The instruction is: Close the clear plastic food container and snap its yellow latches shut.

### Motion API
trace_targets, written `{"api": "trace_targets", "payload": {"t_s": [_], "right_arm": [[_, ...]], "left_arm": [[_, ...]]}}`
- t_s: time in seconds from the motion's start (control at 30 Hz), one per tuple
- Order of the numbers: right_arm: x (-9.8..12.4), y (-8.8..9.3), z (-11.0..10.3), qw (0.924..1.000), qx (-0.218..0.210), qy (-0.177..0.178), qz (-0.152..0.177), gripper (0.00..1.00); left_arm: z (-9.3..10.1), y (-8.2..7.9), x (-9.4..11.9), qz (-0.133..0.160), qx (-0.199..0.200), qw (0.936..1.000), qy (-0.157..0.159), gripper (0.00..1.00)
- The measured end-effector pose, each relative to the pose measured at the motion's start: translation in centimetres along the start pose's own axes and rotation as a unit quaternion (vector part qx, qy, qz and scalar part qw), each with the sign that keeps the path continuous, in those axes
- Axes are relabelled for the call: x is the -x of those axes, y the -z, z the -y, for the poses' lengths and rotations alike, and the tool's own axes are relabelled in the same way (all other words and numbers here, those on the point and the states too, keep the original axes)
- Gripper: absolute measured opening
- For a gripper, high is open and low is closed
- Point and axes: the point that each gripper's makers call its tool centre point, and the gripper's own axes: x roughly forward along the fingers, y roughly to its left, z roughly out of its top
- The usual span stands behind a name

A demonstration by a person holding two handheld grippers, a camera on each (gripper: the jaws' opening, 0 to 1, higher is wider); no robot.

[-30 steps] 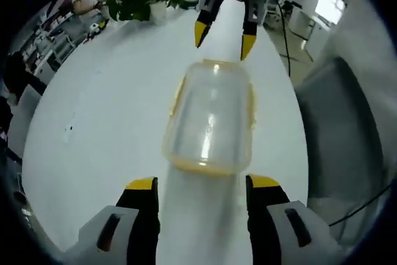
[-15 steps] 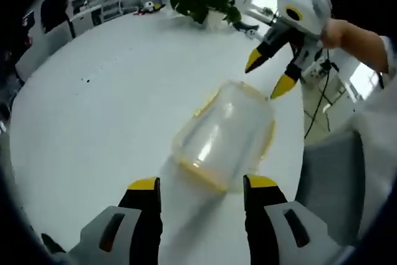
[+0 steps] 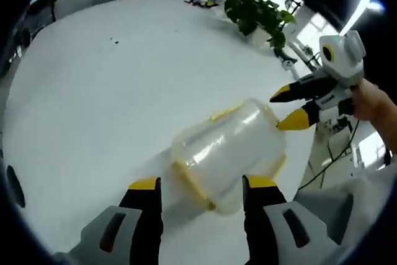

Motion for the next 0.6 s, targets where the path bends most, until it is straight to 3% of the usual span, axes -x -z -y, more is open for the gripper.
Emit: {"api": "trace_targets", "payload": {"t_s": [0.07,0.17,0.23,0.6], "right_arm": [[-0.4,0.2,-0.4,0.9999,0.007,-0.001,-0.008,0.42],[-1.0,1.1,-1.0,0.9994,0.015,-0.008,-0.029,0.44],[-1.0,0.8,-1.2,0.9997,-0.003,-0.013,-0.019,0.44],[-1.3,0.8,-1.6,0.999,-0.01,-0.014,-0.041,0.42]], "left_arm": [[0.4,0.5,-0.2,-0.008,-0.009,0.9999,0.003,0.52],[0.6,0.3,-0.5,-0.001,0.012,0.9999,0.008,0.52],[0.7,0.3,-0.6,0.0,0.012,0.9999,0.007,0.51],[1.2,0.3,-1.0,0.005,0.032,0.9995,0.0,0.47]]}}
